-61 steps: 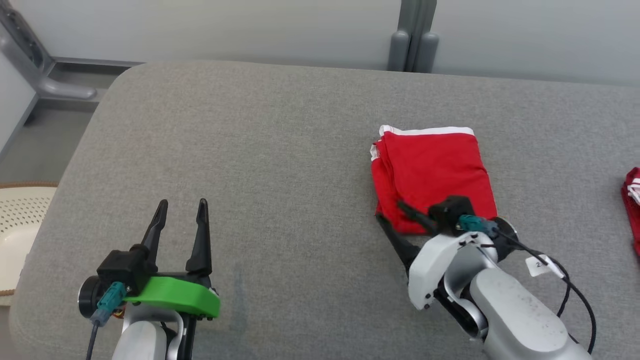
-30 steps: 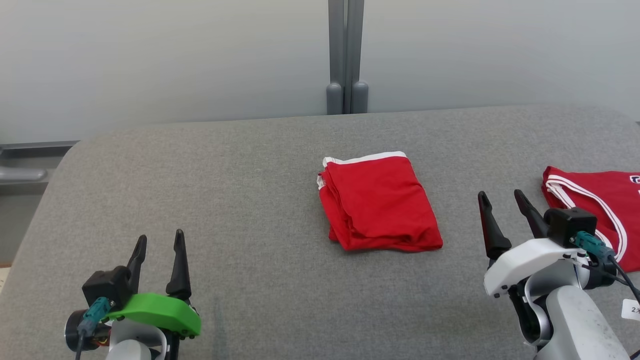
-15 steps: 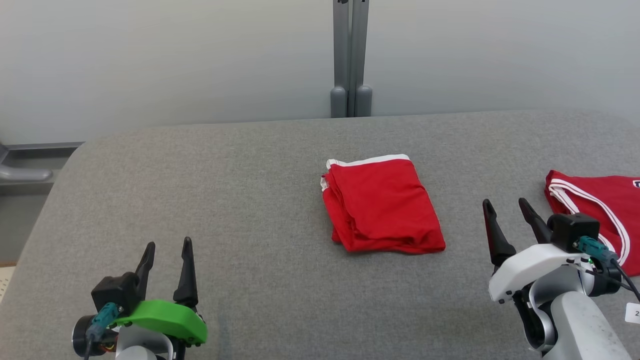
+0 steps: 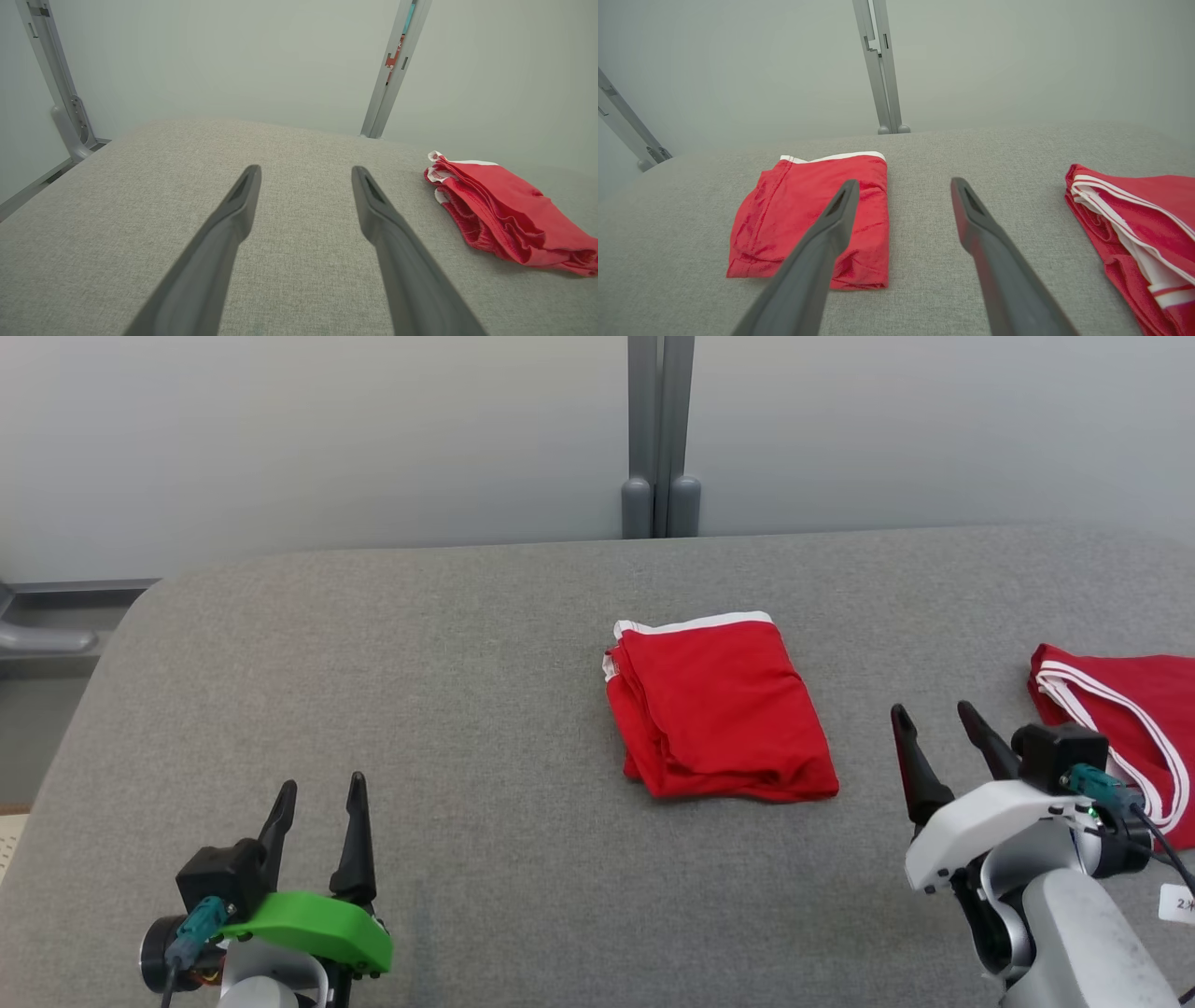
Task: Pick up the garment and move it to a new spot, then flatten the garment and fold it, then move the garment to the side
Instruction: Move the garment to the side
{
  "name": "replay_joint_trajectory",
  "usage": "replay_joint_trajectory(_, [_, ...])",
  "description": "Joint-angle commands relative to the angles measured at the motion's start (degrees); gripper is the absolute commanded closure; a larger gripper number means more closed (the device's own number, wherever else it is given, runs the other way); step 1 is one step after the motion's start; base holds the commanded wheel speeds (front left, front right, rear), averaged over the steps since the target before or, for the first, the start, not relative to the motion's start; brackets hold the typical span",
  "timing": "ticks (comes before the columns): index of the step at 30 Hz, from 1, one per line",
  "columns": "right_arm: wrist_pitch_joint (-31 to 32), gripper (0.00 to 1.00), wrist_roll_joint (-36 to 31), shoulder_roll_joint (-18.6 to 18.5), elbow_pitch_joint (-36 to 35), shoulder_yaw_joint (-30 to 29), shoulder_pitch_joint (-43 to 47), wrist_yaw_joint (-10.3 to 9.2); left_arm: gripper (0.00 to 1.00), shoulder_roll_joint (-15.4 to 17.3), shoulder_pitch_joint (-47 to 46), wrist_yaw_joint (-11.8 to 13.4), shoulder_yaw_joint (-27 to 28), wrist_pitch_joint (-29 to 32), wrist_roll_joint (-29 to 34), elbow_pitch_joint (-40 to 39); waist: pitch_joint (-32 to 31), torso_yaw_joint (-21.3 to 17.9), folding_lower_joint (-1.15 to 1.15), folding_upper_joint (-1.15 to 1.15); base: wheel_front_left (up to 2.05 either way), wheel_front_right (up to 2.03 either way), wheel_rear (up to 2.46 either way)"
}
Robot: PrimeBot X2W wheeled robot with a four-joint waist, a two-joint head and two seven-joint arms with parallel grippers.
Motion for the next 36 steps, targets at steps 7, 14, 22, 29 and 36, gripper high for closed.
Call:
replay_joint_trajectory(7, [6.10,0.00,2.03,-2.23,1.67,-0.64,-8.42,-0.02,0.00,0.17,-1.94,0.05,-1.11,0.01,0.30,-2.55,4.11,2.65,0.00,0.00,0.00,0.00,0.00])
replay_joint_trajectory(14, [18.17,0.00,5.96,-2.23,8.92,-1.62,-19.31,-0.02,0.00,-0.01,-4.40,-0.04,-2.74,0.01,0.41,-6.64,10.96,6.60,0.00,0.00,0.00,0.00,0.00])
replay_joint_trajectory(22, [26.53,0.00,3.45,-2.71,20.90,-4.22,-27.90,-0.02,0.00,-0.21,-6.91,-0.10,-4.47,0.01,-0.19,-8.90,16.38,10.71,0.00,0.00,0.00,0.00,0.00])
replay_joint_trajectory(29, [30.12,0.00,1.22,-1.75,29.08,-4.19,-29.59,-0.01,0.00,-0.27,-6.96,-0.11,-5.17,0.01,-0.57,-8.69,16.79,11.90,0.00,0.00,0.00,0.00,0.00])
replay_joint_trajectory(36, [30.37,1.00,1.05,-4.42,29.91,1.97,-29.43,-0.08,0.00,-0.26,-5.46,-0.11,-4.93,0.01,-0.19,-8.07,14.37,9.32,0.00,0.00,0.00,0.00,0.00])
